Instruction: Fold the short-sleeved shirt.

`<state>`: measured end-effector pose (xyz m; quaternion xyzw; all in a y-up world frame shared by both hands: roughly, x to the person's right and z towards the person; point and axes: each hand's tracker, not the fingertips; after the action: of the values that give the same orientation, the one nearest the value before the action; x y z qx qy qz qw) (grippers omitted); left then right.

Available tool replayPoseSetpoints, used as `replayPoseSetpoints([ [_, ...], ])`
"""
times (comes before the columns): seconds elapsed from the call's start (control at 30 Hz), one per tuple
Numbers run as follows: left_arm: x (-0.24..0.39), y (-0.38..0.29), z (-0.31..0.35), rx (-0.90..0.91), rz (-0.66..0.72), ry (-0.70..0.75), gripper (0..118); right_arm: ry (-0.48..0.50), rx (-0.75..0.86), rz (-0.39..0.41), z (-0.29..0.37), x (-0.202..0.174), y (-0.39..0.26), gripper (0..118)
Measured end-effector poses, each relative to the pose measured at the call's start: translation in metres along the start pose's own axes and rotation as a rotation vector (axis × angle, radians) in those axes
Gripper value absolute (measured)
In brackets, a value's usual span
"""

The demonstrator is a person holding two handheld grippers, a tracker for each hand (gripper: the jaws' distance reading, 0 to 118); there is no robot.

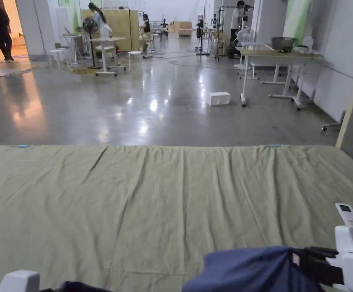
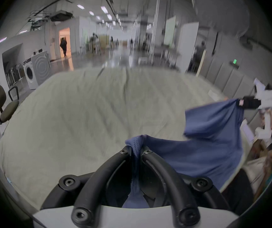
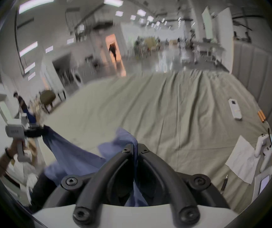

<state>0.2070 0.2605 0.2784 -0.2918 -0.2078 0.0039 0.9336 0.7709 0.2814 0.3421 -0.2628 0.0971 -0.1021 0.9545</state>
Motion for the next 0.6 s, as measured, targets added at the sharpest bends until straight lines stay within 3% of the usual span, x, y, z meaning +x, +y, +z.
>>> replayPoseSetpoints([
  [0.1,0.003,0.038,0.060,0.144,0.002,-0.039,9,-0.018,0.160,-0.032,0.062,-0.021,0.029,4],
  [0.2,0.009,0.080,0.110,0.308,-0.018,-0.021,9,-0.122,0.330,0.058,0.114,-0.049,0.062,3],
  [0.53,0.015,0.206,0.211,0.566,-0.038,0.033,9,-0.274,0.573,0.073,0.191,-0.109,0.181,3],
  [0.6,0.016,0.225,0.225,0.623,-0.079,0.119,8,-0.308,0.607,0.079,0.201,-0.112,0.205,3],
])
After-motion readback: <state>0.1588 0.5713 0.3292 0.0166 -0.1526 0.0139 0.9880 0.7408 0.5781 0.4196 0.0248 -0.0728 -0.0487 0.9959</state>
